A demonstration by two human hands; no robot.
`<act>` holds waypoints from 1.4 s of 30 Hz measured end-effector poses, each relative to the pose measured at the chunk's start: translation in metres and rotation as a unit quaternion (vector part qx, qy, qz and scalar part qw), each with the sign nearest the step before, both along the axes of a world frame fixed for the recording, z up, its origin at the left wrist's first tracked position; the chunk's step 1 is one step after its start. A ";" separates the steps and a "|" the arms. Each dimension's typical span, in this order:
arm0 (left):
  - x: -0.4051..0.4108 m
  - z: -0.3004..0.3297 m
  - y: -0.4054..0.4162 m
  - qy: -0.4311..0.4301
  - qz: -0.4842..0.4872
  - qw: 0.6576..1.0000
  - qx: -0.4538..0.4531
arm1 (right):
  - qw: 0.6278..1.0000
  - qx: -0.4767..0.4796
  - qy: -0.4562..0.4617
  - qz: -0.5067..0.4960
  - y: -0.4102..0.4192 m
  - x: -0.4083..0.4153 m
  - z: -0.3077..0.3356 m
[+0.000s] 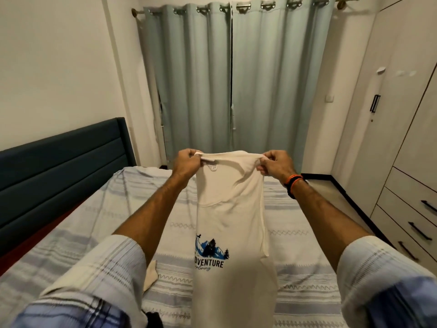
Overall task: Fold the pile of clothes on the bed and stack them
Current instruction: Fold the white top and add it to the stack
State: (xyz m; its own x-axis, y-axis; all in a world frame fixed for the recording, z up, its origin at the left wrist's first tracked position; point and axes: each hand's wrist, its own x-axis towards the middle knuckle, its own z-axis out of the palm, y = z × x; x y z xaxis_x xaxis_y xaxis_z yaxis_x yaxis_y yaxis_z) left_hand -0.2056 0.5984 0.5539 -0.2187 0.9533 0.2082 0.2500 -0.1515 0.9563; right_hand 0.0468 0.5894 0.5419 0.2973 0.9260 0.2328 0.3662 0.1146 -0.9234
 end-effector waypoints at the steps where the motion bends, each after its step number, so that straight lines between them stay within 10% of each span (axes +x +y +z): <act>1: 0.001 0.002 0.009 0.006 0.005 1.000 0.009 | 1.000 0.011 -0.020 -0.006 0.007 0.001 0.003; 16: 0.004 0.097 -0.083 -0.070 -0.045 0.962 0.261 | 0.962 0.270 -0.026 0.013 -0.089 0.004 0.112; 32: -0.034 -0.302 -0.468 0.047 -0.001 0.986 -0.160 | 0.987 -0.121 -0.078 0.077 -0.488 -0.029 -0.284; 42: -0.051 -0.395 -0.600 0.092 -0.059 0.948 -0.298 | 0.956 -0.269 -0.107 0.056 -0.629 -0.040 -0.399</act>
State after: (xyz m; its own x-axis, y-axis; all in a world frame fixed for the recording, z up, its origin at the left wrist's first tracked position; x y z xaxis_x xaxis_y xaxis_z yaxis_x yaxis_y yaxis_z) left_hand -0.2563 -0.0014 0.1584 -0.1148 0.9294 -0.3508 0.4355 0.3644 0.8231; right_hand 0.0071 -0.0397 0.1426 0.1882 0.9519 -0.2418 0.5663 -0.3064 -0.7652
